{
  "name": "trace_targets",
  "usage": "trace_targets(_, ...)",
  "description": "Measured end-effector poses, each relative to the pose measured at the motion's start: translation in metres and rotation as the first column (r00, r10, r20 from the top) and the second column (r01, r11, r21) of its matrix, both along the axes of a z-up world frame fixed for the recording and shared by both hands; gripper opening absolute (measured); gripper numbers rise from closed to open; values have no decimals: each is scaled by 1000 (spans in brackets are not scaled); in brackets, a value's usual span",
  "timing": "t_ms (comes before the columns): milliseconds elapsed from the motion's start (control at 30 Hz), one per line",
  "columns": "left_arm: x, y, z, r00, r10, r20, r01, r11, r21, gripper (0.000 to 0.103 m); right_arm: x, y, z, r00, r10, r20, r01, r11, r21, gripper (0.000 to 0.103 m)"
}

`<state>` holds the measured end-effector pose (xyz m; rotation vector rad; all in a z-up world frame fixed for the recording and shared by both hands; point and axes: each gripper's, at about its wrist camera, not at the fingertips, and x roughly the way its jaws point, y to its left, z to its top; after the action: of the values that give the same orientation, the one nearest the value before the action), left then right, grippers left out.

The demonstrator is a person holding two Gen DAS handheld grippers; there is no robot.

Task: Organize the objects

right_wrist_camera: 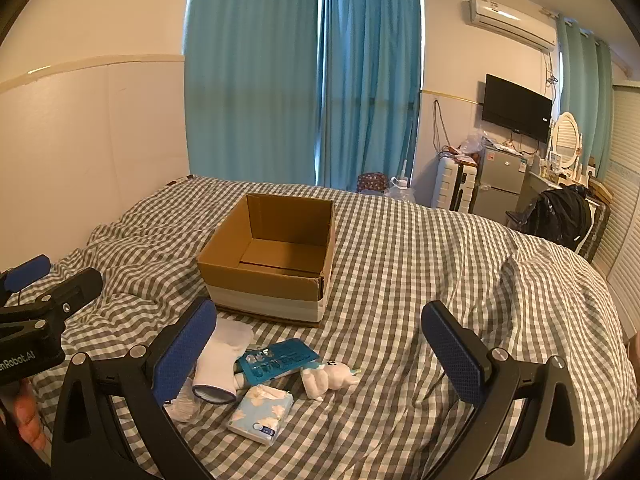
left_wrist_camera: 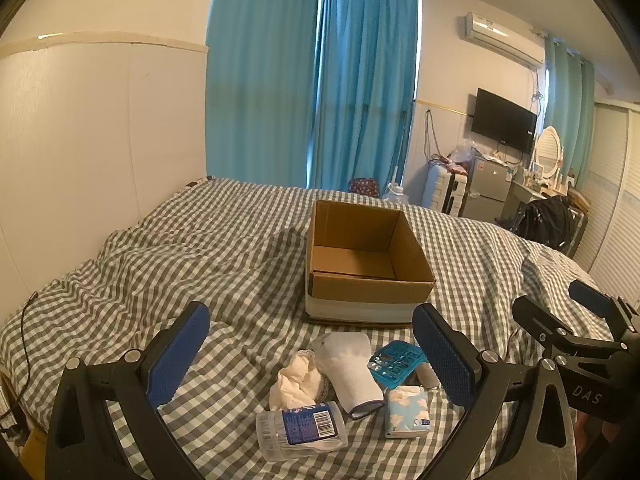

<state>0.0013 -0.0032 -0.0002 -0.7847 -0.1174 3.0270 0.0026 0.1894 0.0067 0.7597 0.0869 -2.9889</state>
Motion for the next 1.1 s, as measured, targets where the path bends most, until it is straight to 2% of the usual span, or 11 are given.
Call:
trace_targets(433, 2, -3, -1, 1000, 0, -2, 0, 1000, 5, 103, 1, -1, 0, 1000, 1, 2, -1, 1000, 0, 103)
trace_targets(1100, 5, 4, 2, 1000, 4, -8, -4, 1000, -28, 103, 3, -2, -1, 1000, 9, 5, -9, 1000, 3, 103)
